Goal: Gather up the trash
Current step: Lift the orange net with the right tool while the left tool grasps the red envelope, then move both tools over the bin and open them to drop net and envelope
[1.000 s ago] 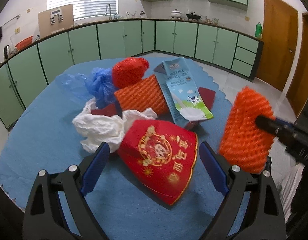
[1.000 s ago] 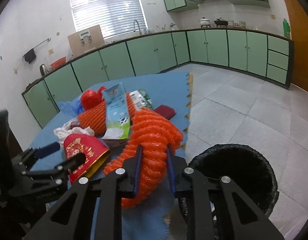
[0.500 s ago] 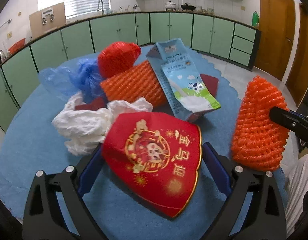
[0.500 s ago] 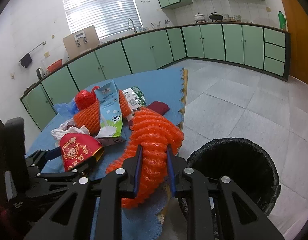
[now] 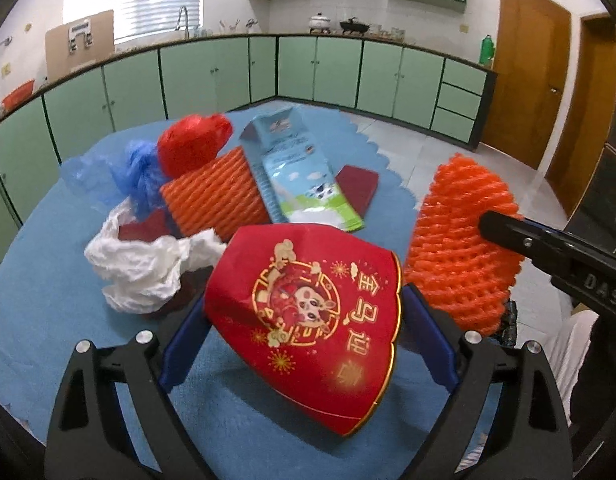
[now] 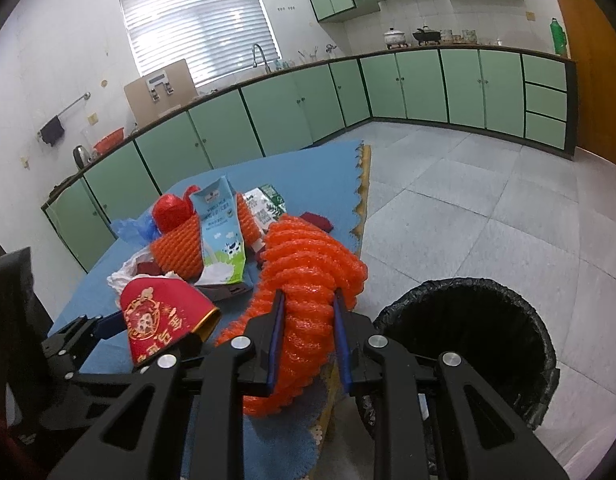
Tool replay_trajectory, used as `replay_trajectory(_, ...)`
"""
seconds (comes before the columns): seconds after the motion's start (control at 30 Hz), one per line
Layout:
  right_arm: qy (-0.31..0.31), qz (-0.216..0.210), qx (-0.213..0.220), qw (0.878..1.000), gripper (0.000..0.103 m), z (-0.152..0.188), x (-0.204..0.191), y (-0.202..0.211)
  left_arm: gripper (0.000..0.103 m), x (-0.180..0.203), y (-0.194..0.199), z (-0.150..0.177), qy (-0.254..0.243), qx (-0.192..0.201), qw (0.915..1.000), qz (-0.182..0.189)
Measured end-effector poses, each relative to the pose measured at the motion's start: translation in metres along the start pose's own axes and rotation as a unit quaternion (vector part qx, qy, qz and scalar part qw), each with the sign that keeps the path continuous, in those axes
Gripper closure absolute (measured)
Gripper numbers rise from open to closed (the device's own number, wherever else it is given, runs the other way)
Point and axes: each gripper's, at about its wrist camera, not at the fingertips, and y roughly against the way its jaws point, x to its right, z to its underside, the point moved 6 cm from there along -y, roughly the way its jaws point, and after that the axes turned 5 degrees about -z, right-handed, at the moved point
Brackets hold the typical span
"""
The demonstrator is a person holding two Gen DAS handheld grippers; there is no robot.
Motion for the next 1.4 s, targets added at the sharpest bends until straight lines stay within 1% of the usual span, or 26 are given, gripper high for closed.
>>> replay_trajectory(0.33, -0.002, 0.014, 0.020, 1.000, 0.081, -0.011, 0.011, 0.023, 0.014, -0.001, 0.018, -0.023, 0.017, 0.032, 0.9993, -0.009)
replay_trajectory(0.47, -0.001, 0.021, 0.027, 0.999, 0.081, -0.016, 0.012, 0.029, 0.014, 0.000, 0.022, -0.036, 0.017, 0.042, 0.9990, -0.005)
replay_trajectory(0.7, 0.001, 0.039, 0.038, 0.999, 0.081, -0.025, 0.020, 0.040, 0.014, 0.015, 0.025, -0.049, 0.011, 0.055, 0.9984, 0.010)
replay_trajectory(1.03, -0.007, 0.074, 0.051, 0.996, 0.081, -0.034, 0.053, 0.058, 0.014, 0.050, 0.021, -0.066, -0.007, 0.065, 0.9970, 0.041)
replay_trajectory(1.4, -0.022, 0.114, 0.058, 0.992, 0.081, -0.034, 0.096, 0.075, 0.014, 0.105, 0.002, -0.071, -0.036, 0.057, 0.9941, 0.085)
